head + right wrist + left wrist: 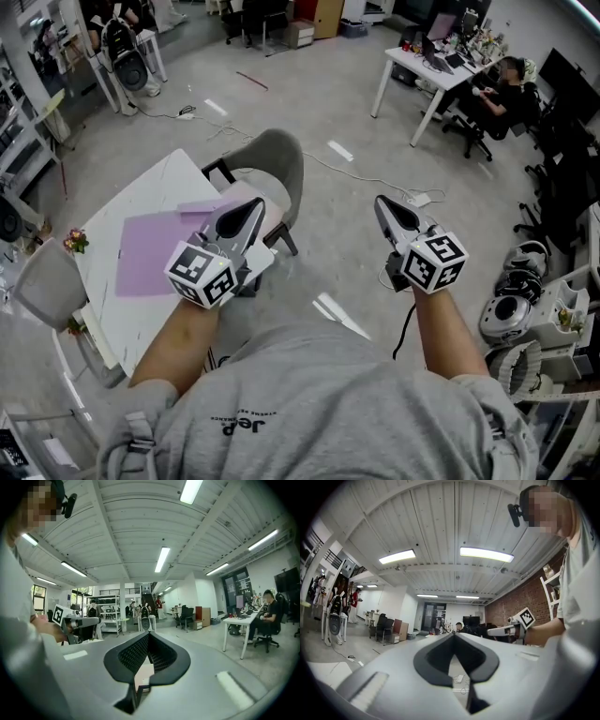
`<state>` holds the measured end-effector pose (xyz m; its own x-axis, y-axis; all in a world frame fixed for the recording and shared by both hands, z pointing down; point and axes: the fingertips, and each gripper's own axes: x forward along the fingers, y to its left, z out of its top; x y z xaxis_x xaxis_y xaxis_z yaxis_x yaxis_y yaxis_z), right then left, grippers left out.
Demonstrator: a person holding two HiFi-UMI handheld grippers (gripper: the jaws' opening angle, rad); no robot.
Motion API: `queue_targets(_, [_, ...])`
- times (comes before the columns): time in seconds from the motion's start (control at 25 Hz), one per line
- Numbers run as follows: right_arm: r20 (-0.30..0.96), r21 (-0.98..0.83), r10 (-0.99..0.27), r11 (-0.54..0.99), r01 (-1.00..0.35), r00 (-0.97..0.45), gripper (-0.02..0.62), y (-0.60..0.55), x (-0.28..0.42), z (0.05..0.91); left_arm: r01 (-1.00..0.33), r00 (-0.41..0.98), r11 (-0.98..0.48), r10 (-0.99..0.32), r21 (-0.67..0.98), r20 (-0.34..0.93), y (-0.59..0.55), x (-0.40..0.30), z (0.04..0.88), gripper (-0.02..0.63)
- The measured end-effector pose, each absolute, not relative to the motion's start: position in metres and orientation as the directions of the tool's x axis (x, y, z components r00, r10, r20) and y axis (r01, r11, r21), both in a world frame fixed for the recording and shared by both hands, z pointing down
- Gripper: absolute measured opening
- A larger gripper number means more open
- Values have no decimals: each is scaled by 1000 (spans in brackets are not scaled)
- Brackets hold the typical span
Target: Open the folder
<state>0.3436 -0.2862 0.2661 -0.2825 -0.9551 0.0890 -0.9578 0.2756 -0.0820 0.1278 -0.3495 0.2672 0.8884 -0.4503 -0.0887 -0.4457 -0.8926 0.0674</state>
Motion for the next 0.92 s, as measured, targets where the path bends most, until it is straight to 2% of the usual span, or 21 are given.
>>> queue_targets(0.92, [99, -58, -945, 306, -950, -311, 2, -292, 336, 265, -447, 888, -891, -453, 80, -82, -350, 123, 268, 58])
